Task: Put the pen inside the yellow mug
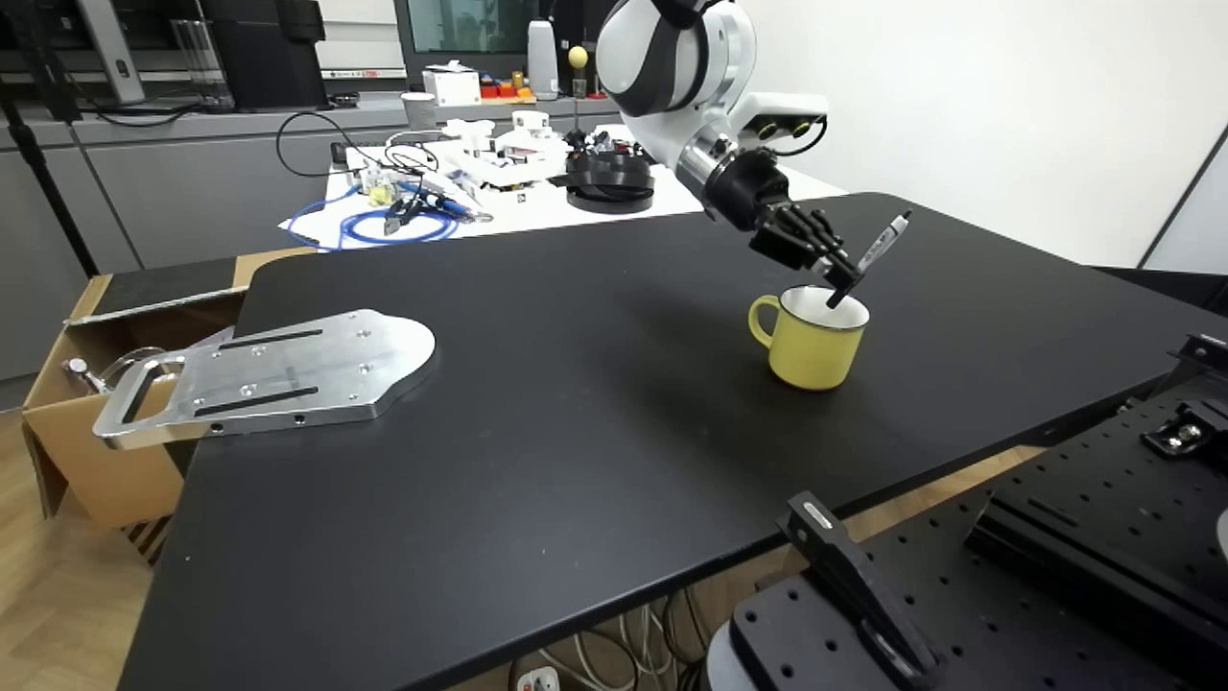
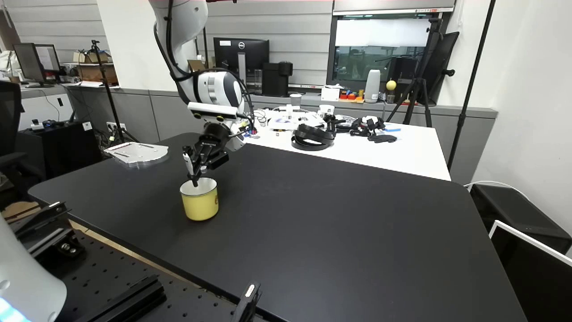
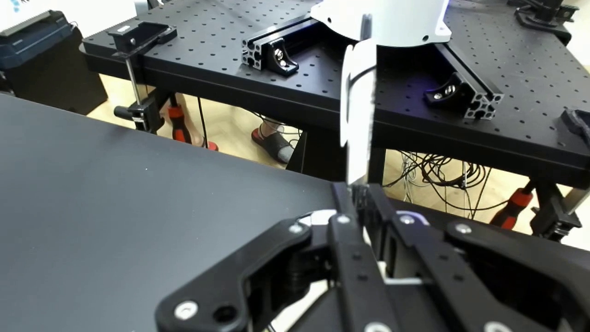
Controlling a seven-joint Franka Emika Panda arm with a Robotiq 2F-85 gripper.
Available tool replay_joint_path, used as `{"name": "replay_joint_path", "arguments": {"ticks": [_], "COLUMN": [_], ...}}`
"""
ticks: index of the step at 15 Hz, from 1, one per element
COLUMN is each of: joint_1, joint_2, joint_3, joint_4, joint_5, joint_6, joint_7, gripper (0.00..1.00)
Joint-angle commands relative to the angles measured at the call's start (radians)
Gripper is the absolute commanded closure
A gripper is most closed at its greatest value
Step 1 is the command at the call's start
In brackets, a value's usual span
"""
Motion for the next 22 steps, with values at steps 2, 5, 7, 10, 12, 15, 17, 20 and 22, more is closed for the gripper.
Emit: {"name": "replay_joint_path", "arguments": {"ticks": [2,5,7,10,12,15,17,20,22], "joint_1": [-0.006,-0.005,-0.005,-0.002,-0.003,-0.003,-0.003,-0.003,-0.004], "joint_2": [0.012,0.012,0.008,0.002,-0.004,-0.010,-0.016,-0.032,-0.045], "joint_3": [0.005,0.004,0.004,0.003,0.005,0.008,0.010,0.014,0.018], "joint_4": [0.014,0.008,0.003,0.000,0.000,0.002,0.001,0.000,0.002], "joint_5": [-0.005,-0.006,-0.007,-0.006,-0.006,-0.002,-0.001,0.002,0.007], "joint_6": [0.045,0.085,0.111,0.129,0.133,0.134,0.134,0.130,0.123], "joint_7": [0.004,0.005,0.005,0.008,0.002,0.000,-0.004,-0.012,-0.019], "gripper": [0.97,0.97,0.97,0.63,0.57,0.37,0.23,0.03,0.00]}}
